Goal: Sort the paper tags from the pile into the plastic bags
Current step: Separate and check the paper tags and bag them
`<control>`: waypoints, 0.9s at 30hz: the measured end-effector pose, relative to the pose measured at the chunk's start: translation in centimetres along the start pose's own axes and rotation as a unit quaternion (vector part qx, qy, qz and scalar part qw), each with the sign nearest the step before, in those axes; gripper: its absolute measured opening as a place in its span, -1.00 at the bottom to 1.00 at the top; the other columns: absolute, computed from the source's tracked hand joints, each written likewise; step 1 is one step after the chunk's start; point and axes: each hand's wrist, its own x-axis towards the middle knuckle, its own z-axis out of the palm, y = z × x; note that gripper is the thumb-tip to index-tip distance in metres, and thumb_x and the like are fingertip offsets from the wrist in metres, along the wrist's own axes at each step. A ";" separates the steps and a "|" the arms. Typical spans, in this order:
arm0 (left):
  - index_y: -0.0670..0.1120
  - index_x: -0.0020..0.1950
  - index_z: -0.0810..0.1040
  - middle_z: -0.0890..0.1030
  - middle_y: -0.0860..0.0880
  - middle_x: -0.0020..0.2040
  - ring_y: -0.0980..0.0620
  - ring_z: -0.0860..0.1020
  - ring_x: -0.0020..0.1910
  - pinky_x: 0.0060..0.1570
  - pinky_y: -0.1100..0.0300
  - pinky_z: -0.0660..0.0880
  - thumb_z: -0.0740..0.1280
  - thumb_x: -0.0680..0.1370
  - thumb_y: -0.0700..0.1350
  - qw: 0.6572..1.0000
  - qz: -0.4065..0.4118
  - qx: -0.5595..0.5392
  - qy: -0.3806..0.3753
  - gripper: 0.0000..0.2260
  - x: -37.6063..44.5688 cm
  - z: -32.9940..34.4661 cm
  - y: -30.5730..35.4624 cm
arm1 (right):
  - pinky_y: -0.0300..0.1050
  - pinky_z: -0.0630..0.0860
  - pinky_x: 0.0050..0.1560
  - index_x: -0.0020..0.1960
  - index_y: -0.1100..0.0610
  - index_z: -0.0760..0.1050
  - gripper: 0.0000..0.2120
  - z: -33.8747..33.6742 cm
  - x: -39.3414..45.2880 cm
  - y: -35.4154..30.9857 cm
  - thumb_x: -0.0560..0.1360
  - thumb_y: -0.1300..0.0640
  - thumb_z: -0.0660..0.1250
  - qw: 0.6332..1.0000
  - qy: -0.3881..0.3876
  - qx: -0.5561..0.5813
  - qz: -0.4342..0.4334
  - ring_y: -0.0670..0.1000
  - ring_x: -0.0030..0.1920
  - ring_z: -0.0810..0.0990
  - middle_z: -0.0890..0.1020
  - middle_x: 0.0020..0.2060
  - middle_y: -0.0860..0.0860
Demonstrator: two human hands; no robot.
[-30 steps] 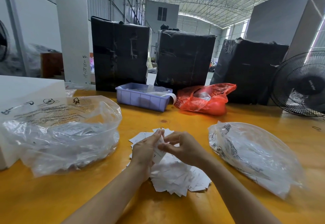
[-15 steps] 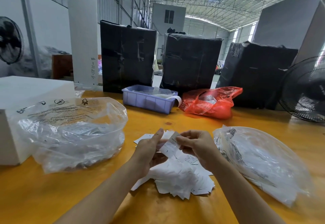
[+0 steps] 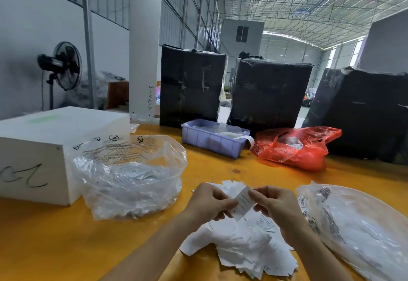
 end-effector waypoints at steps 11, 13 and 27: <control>-0.19 -0.31 0.55 0.58 -0.05 -0.38 0.20 0.55 -0.45 -0.50 0.26 0.41 0.32 0.54 -0.19 0.929 -0.005 0.248 0.274 -0.78 -0.5 -12.9 2.5 | -0.15 0.44 -0.33 -0.19 0.21 0.63 -0.94 -0.4 0.1 -1.0 0.46 0.27 0.41 0.998 0.054 -0.020 -0.040 0.00 -0.43 0.55 0.67 -0.40 0.06; -0.19 -0.28 0.54 0.56 -0.10 -0.33 0.02 0.62 -0.29 -0.38 0.23 0.38 0.27 0.53 -0.26 0.877 -0.073 0.376 0.291 -0.81 -0.8 -16.5 1.6 | -0.12 0.47 -0.30 -0.18 0.22 0.63 -0.94 -0.5 -0.2 -2.1 0.46 0.28 0.40 0.996 0.056 -0.029 -0.068 0.01 -0.42 0.56 0.67 -0.38 0.08; -0.05 0.12 0.54 0.59 -0.05 0.04 -0.04 0.56 -0.01 -0.18 0.16 0.42 0.25 0.57 -0.13 0.731 -0.159 0.609 0.264 -0.85 2.9 -18.4 -0.2 | -0.31 0.53 -0.37 -0.13 0.06 0.58 -0.94 -5.6 -1.0 -8.1 0.46 0.21 0.40 0.970 -0.033 -0.214 -0.115 -0.06 -0.34 0.67 0.68 -0.26 0.00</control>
